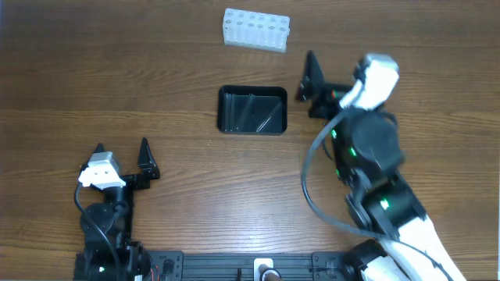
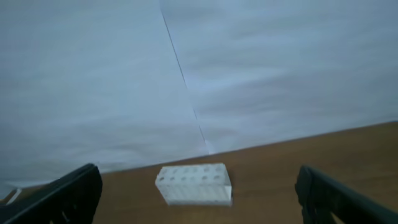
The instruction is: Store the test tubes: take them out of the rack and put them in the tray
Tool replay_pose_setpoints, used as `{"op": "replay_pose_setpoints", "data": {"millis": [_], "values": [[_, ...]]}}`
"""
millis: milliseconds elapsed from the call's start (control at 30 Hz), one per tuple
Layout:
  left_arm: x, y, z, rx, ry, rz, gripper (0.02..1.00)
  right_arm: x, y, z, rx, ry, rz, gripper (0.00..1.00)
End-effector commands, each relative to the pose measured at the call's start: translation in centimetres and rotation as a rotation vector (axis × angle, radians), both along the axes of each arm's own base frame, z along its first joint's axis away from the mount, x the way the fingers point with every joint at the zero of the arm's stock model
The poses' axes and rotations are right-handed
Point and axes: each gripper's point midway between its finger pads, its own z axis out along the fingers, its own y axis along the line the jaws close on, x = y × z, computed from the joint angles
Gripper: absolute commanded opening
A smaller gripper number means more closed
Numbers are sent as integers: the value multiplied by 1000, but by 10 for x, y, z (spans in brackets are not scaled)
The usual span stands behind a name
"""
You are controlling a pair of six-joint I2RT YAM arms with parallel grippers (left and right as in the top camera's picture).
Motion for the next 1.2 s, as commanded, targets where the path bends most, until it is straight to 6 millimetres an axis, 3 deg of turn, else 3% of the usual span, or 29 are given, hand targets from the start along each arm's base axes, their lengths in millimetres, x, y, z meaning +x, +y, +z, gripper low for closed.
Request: {"op": "replay_pose_setpoints", "data": {"millis": [33, 333, 500, 967, 1200], "values": [[0, 2, 0, -9, -4, 8, 998, -26, 0, -12, -101, -83, 66, 991], [0, 2, 0, -9, -4, 8, 1000, -74, -6, -46, -342, -280, 127, 993], [0, 2, 0, -9, -4, 8, 998, -90, -13, -61, -400, -340, 126, 993], [0, 2, 0, -9, -4, 8, 998, -88, -26, -122, -451, -288, 125, 991], [0, 2, 0, -9, -4, 8, 998, -83, -51, -147, -475, -195, 45, 993]]}}
